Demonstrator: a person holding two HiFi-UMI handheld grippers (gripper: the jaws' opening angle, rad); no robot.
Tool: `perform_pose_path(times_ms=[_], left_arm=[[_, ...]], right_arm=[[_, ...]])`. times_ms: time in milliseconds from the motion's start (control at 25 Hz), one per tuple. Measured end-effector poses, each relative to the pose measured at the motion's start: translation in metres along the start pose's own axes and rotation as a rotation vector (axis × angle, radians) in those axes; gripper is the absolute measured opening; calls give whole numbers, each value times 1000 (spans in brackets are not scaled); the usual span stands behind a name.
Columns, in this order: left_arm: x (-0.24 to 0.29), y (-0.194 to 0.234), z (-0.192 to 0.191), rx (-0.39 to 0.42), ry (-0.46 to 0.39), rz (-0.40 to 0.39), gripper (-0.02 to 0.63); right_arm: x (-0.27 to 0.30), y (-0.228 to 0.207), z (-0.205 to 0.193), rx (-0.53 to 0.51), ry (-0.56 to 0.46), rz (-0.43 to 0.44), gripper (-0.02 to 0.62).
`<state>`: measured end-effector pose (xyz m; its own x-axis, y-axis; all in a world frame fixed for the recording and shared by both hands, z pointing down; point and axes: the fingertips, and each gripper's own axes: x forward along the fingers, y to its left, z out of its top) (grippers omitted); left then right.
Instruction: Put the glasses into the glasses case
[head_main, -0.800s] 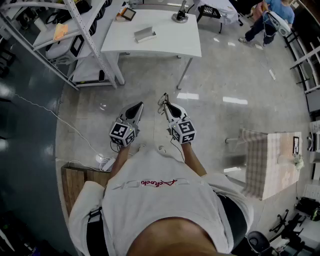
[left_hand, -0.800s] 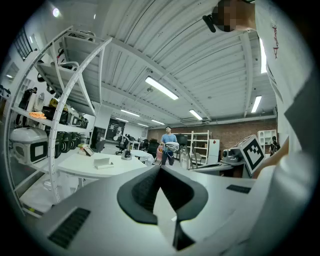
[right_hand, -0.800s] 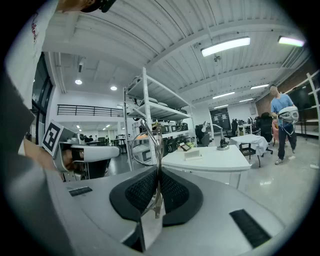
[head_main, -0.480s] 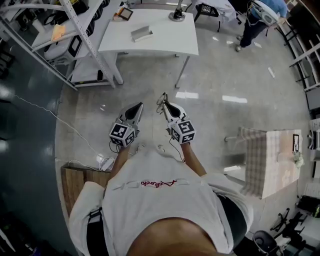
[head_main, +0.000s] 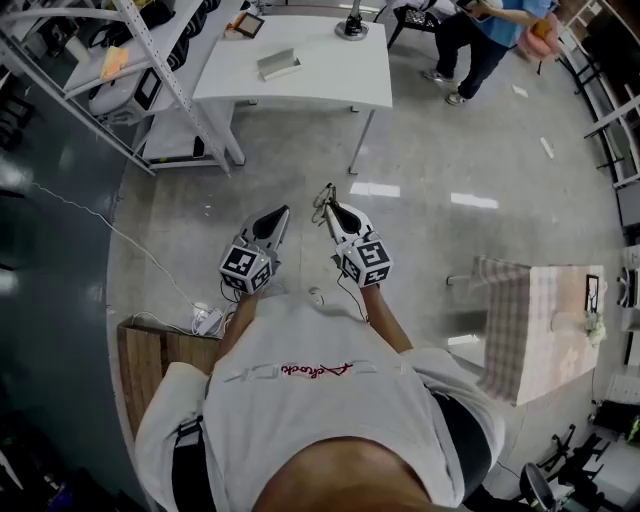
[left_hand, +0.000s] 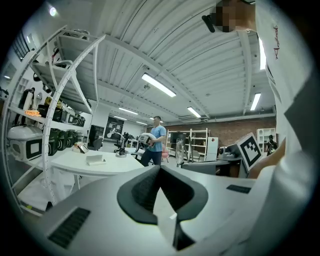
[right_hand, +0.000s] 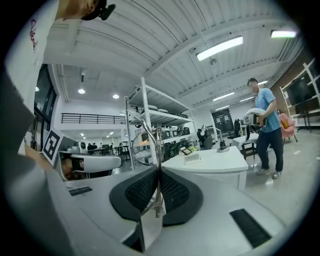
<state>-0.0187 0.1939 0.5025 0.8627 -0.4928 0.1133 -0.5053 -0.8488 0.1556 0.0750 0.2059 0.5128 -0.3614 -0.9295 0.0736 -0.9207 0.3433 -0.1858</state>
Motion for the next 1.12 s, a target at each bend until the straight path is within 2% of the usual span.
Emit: perform_pose_path(times_ms=[440,720,920,1120], left_arm=[[8,-1,-9,2,15,41,9],[23,15,-8,-3,8,25,9],[52,38,-3,-11,-6,12,9],[80,86,12,-8,-32,15,9]], right_arm=[[8,-10,-3,12,-9,59,12],[29,-18,1,3,-14,55,12],[56,-38,8,0,-18,38,12],[107,-58,20,-29,-19,40,12]])
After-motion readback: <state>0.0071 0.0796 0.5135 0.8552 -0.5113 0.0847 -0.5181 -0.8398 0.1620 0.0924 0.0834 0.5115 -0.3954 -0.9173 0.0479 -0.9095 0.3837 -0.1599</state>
